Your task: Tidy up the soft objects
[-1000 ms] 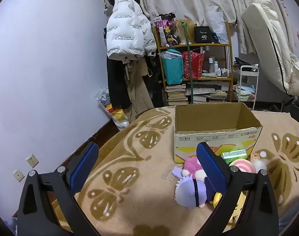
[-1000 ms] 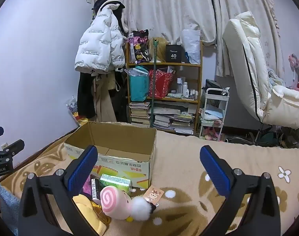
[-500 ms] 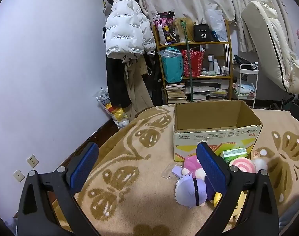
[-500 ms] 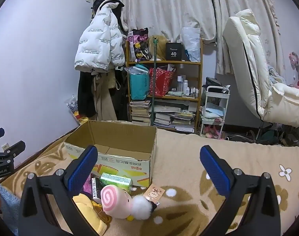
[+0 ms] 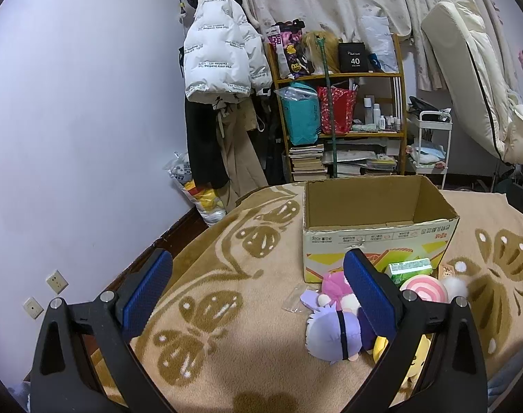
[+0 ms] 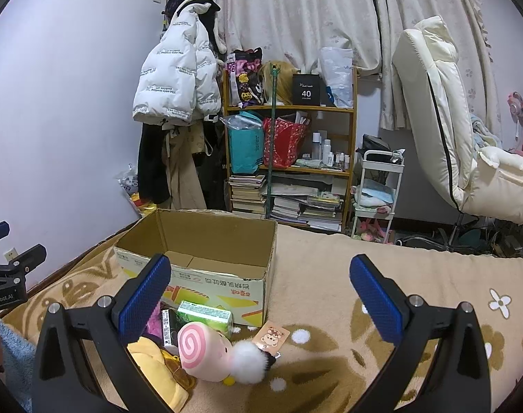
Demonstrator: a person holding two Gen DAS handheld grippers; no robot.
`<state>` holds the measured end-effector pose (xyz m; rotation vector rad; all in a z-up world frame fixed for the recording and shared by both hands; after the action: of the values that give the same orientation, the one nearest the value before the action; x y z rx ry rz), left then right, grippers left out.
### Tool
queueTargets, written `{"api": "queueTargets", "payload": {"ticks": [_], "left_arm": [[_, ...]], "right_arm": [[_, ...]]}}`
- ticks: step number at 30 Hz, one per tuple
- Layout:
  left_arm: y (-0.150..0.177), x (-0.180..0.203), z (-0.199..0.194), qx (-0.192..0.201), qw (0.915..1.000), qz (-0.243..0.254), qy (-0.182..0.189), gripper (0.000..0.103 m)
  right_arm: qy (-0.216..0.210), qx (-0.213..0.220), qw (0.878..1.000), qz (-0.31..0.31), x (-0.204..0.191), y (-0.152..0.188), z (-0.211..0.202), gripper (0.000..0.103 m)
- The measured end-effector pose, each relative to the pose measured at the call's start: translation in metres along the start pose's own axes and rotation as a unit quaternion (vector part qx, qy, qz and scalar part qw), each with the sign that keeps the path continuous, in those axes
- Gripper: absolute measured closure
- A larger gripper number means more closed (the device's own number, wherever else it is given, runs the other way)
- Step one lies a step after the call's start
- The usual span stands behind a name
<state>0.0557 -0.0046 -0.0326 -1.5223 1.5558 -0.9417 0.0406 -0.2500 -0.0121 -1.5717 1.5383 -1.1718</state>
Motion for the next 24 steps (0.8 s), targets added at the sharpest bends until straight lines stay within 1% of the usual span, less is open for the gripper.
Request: {"api": "queueTargets", "payload": {"ticks": [24], "left_arm": [[-0.0015,-0.0024,-0.0005,0.000,1.0000,-0.001,0.000,0.004]], "right_arm": [[-0.001,-0.002,1.000,0.000,-0.0007,0.0002,-0.0001,0.000]]}}
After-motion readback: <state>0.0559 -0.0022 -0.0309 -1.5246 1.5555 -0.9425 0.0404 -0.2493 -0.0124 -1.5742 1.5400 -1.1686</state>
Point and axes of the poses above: each gripper's, at about its wrist camera, not at the fingertips, and z roughly the way its jaws point, x to its right, y to its underside, the point moved 6 cm from there along z, roughly the way its jaws point, and after that the axes turned 11 degrees about -z, right-handed, at the moved point
